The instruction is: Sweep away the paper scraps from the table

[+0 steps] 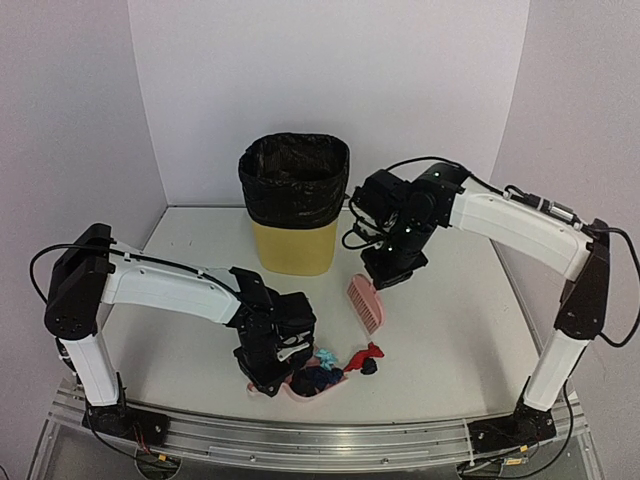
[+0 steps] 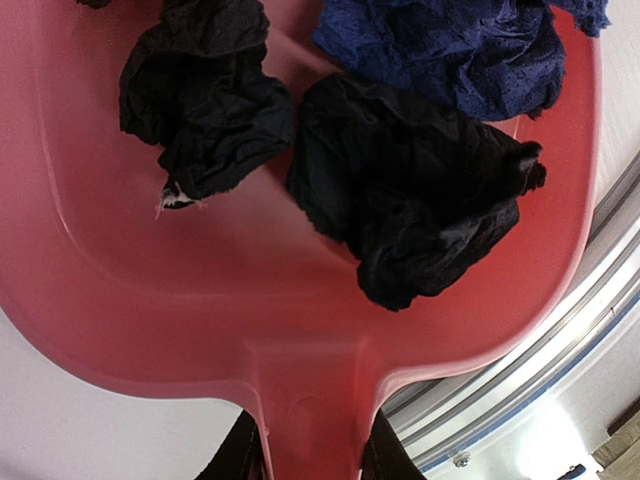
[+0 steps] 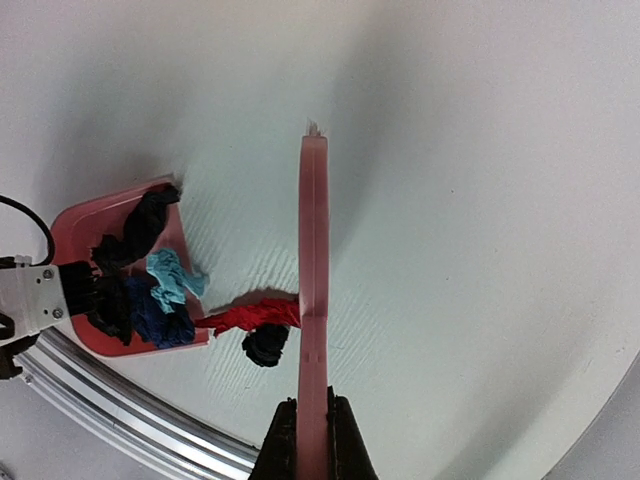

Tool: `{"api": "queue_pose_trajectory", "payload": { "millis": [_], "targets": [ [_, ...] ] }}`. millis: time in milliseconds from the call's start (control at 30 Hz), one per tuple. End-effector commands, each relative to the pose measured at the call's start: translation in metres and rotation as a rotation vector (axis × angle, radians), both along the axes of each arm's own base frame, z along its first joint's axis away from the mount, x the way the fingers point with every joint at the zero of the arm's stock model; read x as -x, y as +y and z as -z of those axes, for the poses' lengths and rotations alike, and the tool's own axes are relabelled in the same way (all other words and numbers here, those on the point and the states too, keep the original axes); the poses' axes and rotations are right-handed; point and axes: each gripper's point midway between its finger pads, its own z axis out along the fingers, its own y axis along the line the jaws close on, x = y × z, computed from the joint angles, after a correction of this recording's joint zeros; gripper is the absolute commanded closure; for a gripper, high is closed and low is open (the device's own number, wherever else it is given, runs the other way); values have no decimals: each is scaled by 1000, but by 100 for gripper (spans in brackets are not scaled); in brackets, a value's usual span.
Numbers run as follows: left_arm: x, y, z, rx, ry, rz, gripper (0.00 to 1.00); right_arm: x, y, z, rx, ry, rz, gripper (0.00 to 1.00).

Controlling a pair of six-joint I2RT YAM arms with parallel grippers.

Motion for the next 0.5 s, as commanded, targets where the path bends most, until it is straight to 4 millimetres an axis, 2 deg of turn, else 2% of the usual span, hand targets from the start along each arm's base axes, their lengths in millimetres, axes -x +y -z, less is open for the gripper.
{"api": "queue_pose_trajectory", "payload": {
  "millis": [0,133,233,367,467],
  "targets": [
    [6,4,-9,24,26,41,100,2,-52,-3,42,7,149,100],
    [10,5,-11,20,42,76,100,19,-87,9,96,89,228,100],
    [13,5,-11,20,53,116,100,37,-101,20,159,174,251,100],
    [12,5,-7,-6,52,142,100,52,-98,32,160,276,269,100],
    [11,4,-5,-11,50,148,100,53,-87,38,139,325,267,100]
  ]
}}
